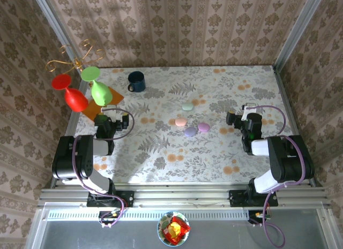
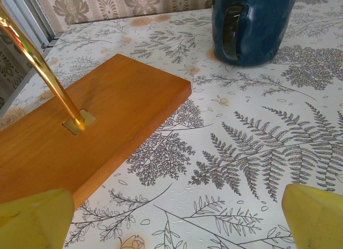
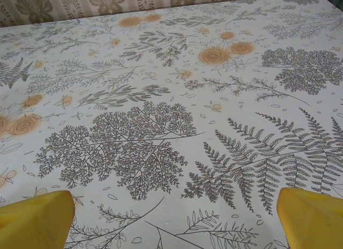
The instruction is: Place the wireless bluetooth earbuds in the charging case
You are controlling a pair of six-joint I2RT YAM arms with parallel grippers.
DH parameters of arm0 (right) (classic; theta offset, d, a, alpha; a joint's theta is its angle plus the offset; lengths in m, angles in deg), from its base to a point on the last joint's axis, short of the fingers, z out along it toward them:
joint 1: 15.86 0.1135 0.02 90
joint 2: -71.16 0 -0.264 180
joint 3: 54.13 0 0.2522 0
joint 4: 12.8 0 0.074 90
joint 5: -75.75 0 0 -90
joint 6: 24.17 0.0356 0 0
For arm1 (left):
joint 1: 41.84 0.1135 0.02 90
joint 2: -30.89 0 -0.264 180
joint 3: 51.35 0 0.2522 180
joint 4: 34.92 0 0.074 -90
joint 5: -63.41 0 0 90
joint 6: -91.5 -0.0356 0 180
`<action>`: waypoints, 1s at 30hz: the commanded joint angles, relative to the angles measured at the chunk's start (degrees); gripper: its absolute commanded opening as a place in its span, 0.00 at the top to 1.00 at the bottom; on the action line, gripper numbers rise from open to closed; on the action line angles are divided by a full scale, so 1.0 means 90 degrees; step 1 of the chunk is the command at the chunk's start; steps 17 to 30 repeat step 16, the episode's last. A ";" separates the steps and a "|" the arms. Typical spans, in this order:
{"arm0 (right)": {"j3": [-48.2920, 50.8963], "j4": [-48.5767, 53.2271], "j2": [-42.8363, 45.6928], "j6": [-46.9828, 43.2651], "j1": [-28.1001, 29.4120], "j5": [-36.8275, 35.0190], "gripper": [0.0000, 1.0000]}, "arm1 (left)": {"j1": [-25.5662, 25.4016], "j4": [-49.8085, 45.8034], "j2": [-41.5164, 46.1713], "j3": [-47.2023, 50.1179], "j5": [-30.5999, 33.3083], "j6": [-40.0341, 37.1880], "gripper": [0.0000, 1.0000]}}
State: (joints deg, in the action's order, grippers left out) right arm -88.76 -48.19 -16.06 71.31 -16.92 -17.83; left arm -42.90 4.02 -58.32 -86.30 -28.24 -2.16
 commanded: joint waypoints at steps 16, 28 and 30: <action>-0.0151 -0.0160 -0.0021 -0.0127 0.0040 0.0017 0.00 | -0.0023 -0.0017 0.0005 -0.0136 0.0241 -0.0073 0.00; -0.0151 -0.0160 -0.0021 -0.0127 0.0040 0.0017 0.00 | -0.0023 -0.0017 0.0005 -0.0136 0.0241 -0.0073 0.00; -0.0151 -0.0160 -0.0021 -0.0127 0.0040 0.0017 0.00 | -0.0023 -0.0017 0.0005 -0.0136 0.0241 -0.0073 0.00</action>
